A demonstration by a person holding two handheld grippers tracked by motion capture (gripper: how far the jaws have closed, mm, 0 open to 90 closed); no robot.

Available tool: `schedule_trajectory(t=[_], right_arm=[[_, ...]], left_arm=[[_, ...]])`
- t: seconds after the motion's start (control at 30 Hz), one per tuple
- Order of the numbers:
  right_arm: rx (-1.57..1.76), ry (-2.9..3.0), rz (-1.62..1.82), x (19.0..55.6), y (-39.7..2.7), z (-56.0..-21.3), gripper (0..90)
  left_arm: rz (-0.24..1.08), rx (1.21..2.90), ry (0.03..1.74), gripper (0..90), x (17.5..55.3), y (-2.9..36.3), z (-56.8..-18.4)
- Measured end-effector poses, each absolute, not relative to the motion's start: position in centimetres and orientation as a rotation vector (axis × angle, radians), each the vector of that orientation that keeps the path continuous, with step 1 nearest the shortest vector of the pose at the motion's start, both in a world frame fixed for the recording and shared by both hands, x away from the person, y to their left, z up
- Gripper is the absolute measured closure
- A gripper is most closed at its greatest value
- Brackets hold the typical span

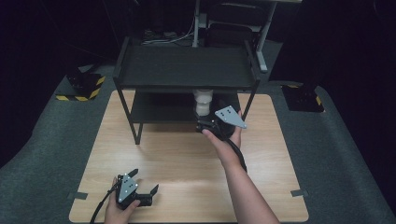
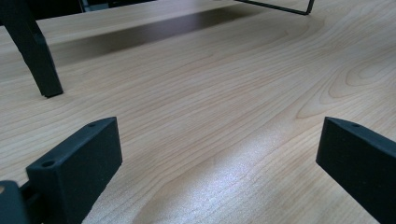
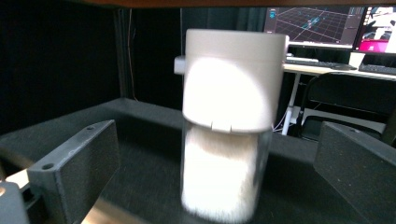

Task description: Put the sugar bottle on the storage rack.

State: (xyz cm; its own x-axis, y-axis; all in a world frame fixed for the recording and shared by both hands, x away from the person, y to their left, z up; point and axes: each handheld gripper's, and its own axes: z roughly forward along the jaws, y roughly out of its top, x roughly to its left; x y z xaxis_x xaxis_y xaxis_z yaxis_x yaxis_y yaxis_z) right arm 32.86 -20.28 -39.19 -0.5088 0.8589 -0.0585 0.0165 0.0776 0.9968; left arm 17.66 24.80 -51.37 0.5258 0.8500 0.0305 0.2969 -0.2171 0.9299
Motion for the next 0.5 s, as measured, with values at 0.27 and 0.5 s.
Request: schedule_trajectory(t=[0.27, 0.5], right_arm=[[0.842, 1.654, 1.537, 29.9, -22.6, -40.5, 0.1], [0.805, 1.668, 1.555, 27.5, -24.5, -42.1, 0.1]], left_arm=[[0.696, 1.770, 0.960, 0.5, 17.7, 24.8, -51.3], [0.697, 1.767, 0.962, 0.5, 17.6, 24.8, -51.4]])
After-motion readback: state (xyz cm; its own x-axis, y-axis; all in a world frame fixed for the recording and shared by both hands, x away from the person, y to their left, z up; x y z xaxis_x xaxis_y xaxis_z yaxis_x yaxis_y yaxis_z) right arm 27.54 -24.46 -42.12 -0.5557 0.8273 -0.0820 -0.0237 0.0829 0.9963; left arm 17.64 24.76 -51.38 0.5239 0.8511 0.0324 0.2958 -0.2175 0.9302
